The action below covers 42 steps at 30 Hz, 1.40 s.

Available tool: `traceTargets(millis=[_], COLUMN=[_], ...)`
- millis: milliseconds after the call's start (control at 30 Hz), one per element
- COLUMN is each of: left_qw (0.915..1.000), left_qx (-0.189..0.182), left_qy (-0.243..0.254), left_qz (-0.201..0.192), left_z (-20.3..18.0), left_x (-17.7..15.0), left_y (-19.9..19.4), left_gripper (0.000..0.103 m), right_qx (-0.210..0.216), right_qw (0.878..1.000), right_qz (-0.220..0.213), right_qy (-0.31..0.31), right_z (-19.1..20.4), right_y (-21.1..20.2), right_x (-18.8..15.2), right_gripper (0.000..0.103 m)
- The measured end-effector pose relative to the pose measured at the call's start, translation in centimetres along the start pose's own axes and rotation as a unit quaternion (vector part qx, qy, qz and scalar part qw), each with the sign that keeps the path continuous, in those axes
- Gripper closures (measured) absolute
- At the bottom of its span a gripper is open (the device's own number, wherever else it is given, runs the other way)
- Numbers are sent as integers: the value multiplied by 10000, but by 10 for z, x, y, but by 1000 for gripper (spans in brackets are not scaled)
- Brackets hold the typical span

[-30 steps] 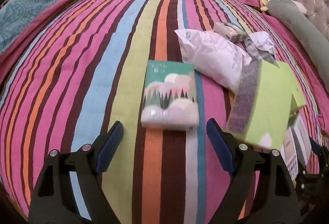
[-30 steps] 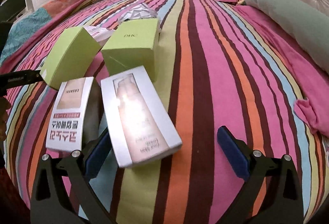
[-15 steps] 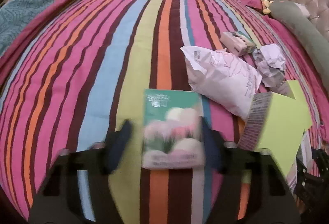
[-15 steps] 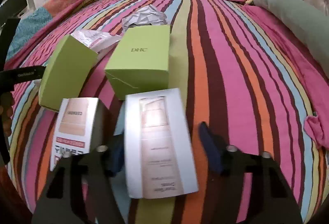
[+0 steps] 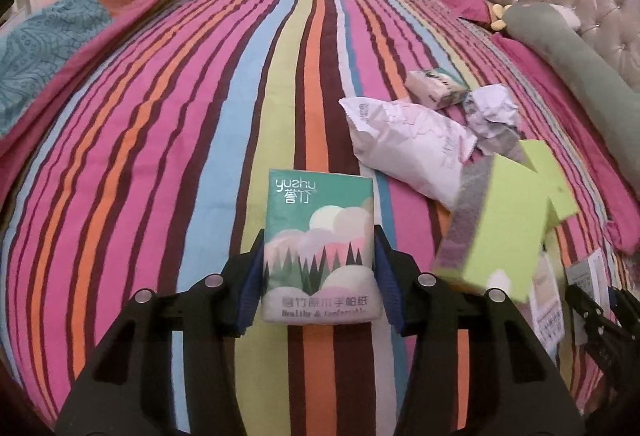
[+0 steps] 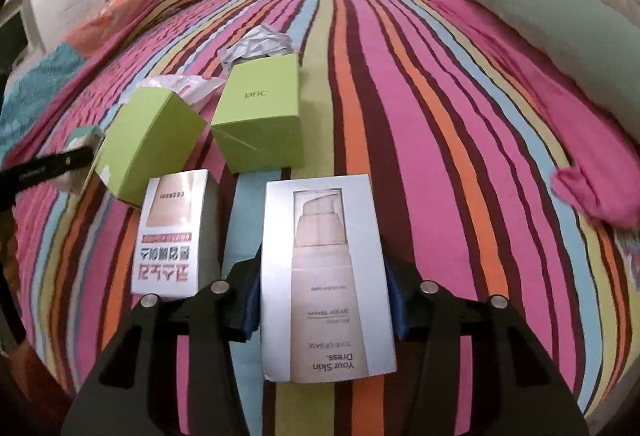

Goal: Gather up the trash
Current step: 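Grasp the green tissue pack with the left tool while the right tool grasps the cosmetic box, then carry the tissue pack and cosmetic box in both tools over the wastebasket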

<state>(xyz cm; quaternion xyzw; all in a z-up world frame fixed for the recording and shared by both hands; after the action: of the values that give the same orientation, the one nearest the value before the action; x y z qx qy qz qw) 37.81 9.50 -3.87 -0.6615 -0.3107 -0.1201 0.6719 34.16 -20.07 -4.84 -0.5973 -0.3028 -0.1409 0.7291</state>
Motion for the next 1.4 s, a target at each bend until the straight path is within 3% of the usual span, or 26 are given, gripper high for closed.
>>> traceTargets(millis=[167, 567, 1100, 1400], left_qw=[9999, 9992, 9960, 9926], left_qx=[-109, -368, -773, -937], left_qy=[-58, 8, 442, 718], left_qz=[-74, -137, 0, 284], left_z=[5, 10, 3, -11], left_x=[-18, -74, -192, -244], left_y=[-26, -77, -142, -158], left_gripper=[54, 54, 54, 54], right_qx=[89, 294, 726, 764], right_qw=[9987, 9963, 9920, 9892], right_qz=[39, -77, -123, 225], right_qy=[505, 798, 1023, 1227], right_z=[-8, 6, 35, 47], right_y=[-15, -57, -108, -112], right_x=[-14, -49, -120, -164], right_gripper=[56, 56, 56, 56])
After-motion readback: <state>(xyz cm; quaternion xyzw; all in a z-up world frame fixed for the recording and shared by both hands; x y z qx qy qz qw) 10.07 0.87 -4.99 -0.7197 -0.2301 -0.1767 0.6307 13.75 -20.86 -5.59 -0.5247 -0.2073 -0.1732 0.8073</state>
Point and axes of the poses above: each gripper's, at about its wrist camera, not at the fingertips, and y roughly the way its jaws point, z to its left, x to its top, the point moved 3 cm from there along y, roughly the way its jaws point, and after that the axes turned 3 degrees about x, right-handed, at the moved point
